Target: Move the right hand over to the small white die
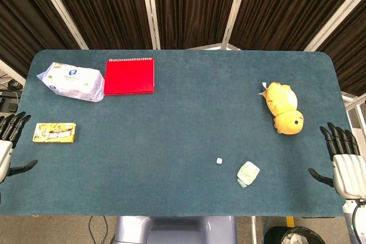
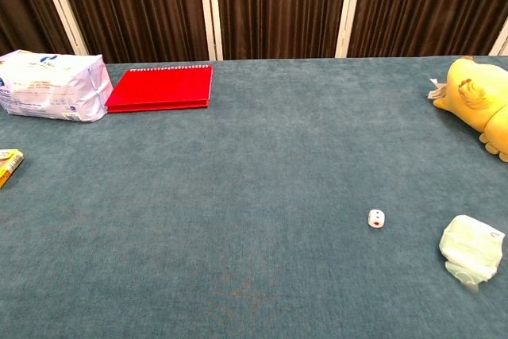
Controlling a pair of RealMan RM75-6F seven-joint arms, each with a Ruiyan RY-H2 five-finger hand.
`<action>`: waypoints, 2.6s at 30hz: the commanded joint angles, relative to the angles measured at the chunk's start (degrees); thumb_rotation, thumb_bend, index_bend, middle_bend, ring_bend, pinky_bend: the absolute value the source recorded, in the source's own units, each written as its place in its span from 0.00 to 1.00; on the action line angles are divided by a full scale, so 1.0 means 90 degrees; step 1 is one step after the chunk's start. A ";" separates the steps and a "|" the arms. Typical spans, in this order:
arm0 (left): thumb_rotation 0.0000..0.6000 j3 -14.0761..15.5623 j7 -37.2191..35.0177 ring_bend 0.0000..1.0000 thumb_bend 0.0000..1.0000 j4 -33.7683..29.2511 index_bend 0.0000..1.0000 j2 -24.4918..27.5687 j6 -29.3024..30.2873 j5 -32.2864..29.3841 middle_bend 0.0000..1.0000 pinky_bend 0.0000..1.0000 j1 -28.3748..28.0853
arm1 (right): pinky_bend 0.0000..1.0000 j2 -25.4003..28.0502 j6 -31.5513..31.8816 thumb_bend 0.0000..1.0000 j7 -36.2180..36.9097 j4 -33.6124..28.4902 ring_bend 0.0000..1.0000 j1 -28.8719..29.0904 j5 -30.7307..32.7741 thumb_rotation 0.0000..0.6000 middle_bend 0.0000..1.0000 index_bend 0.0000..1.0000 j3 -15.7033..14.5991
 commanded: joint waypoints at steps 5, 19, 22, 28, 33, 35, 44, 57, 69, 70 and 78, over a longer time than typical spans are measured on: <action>1.00 -0.0023 0.0037 0.00 0.00 -0.0017 0.00 0.0001 -0.0123 -0.0104 0.00 0.00 -0.0046 | 0.00 -0.0093 -0.0302 0.00 0.0155 0.0089 0.00 -0.0019 -0.0057 1.00 0.00 0.00 -0.0005; 1.00 -0.0104 0.0122 0.00 0.00 0.0079 0.00 -0.0082 -0.0433 -0.0346 0.00 0.00 -0.0213 | 1.00 -0.0524 -0.3057 0.48 -0.0518 -0.0220 0.83 0.1328 -0.0046 1.00 0.88 0.00 -0.0117; 1.00 -0.0118 0.0143 0.00 0.00 0.0097 0.00 -0.0098 -0.0495 -0.0420 0.00 0.00 -0.0240 | 1.00 -0.0489 -0.3644 0.48 -0.0691 -0.0450 0.83 0.1618 0.0141 1.00 0.88 0.00 -0.0106; 1.00 -0.0139 0.0204 0.00 0.00 0.0103 0.00 -0.0124 -0.0614 -0.0590 0.00 0.00 -0.0284 | 1.00 -0.0756 -0.4705 0.48 -0.1133 -0.0684 0.83 0.2171 0.0627 1.00 0.88 0.00 -0.0091; 1.00 -0.0143 0.0252 0.00 0.00 0.0149 0.00 -0.0160 -0.0668 -0.0661 0.00 0.00 -0.0308 | 1.00 -0.0973 -0.5044 0.48 -0.1358 -0.0665 0.83 0.2410 0.0976 1.00 0.88 0.01 -0.0043; 1.00 -0.0139 0.0265 0.00 0.00 0.0166 0.00 -0.0173 -0.0696 -0.0687 0.00 0.00 -0.0317 | 1.00 -0.1040 -0.5093 0.48 -0.1419 -0.0671 0.83 0.2467 0.1032 1.00 0.88 0.02 -0.0049; 1.00 -0.0100 0.0378 0.00 0.00 0.0113 0.00 -0.0201 -0.0652 -0.0640 0.00 0.00 -0.0301 | 1.00 -0.1289 -0.5248 0.48 -0.1789 -0.0631 0.83 0.2697 0.1314 1.00 0.88 0.02 -0.0112; 1.00 -0.0077 0.0475 0.00 0.00 0.0087 0.00 -0.0228 -0.0637 -0.0639 0.00 0.00 -0.0297 | 1.00 -0.1295 -0.5302 0.48 -0.1976 -0.0637 0.83 0.2853 0.1549 1.00 0.88 0.02 -0.0239; 1.00 -0.0067 0.0539 0.00 0.00 0.0073 0.00 -0.0249 -0.0684 -0.0659 0.00 0.00 -0.0326 | 1.00 -0.1227 -0.5349 0.48 -0.1752 -0.0540 0.83 0.2920 0.1487 1.00 0.88 0.02 -0.0364; 1.00 -0.0068 0.0537 0.00 0.00 0.0068 0.00 -0.0250 -0.0676 -0.0659 0.00 0.00 -0.0323 | 1.00 -0.1232 -0.5353 0.48 -0.1740 -0.0527 0.83 0.2929 0.1486 1.00 0.88 0.02 -0.0372; 1.00 -0.0067 0.0492 0.00 0.00 0.0077 0.00 -0.0234 -0.0684 -0.0663 0.00 0.00 -0.0325 | 1.00 -0.1275 -0.5392 0.48 -0.1694 -0.0452 0.83 0.2992 0.1566 1.00 0.88 0.03 -0.0403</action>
